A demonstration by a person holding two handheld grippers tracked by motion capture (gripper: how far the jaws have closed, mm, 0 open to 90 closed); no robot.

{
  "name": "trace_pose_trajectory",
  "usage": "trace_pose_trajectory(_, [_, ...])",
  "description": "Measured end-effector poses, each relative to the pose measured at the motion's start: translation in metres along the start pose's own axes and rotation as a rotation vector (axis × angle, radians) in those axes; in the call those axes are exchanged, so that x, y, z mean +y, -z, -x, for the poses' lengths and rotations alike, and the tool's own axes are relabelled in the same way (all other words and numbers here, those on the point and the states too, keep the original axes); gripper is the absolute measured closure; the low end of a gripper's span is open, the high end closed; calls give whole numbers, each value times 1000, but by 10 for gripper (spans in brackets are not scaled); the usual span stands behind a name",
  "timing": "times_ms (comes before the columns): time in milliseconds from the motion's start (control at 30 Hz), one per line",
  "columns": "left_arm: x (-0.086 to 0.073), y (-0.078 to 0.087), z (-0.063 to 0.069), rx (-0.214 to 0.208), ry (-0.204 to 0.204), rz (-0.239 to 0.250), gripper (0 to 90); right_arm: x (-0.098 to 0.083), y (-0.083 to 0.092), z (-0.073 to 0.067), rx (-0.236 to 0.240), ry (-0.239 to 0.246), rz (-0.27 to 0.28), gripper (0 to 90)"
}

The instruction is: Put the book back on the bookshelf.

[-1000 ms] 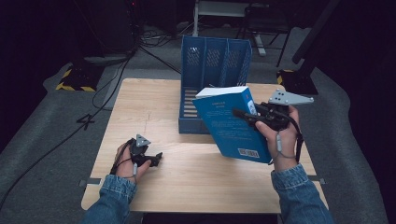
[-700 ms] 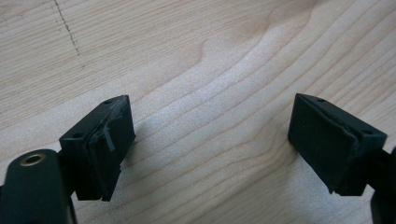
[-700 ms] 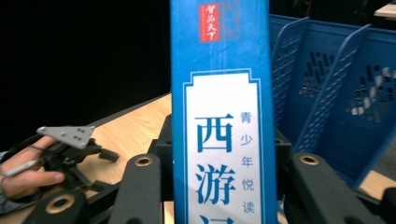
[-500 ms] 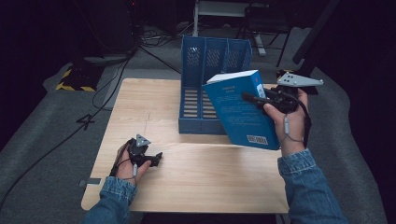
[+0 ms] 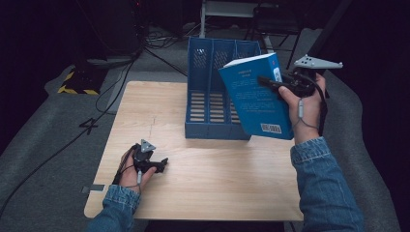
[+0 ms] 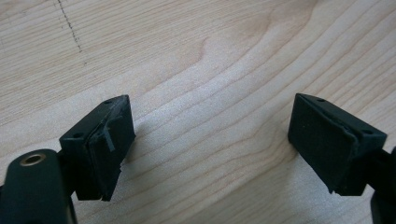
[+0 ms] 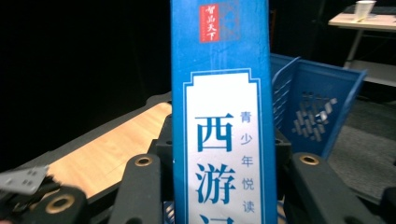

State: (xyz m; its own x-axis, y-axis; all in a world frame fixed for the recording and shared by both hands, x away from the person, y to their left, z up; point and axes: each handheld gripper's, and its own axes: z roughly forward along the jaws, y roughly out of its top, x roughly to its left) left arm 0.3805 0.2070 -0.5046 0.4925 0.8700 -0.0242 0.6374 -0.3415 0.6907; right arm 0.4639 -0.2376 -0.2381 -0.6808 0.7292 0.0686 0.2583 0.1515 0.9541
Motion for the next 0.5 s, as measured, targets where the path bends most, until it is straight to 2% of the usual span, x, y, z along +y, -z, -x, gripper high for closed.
trace_pose_trajectory(300, [1, 0, 0, -1, -4, 0, 149, 18, -9, 23, -67, -59, 45, 613])
trace_pose_trajectory(500, [1, -1, 0, -1, -4, 1, 149, 26, -22, 39, -139, -100, 59, 613])
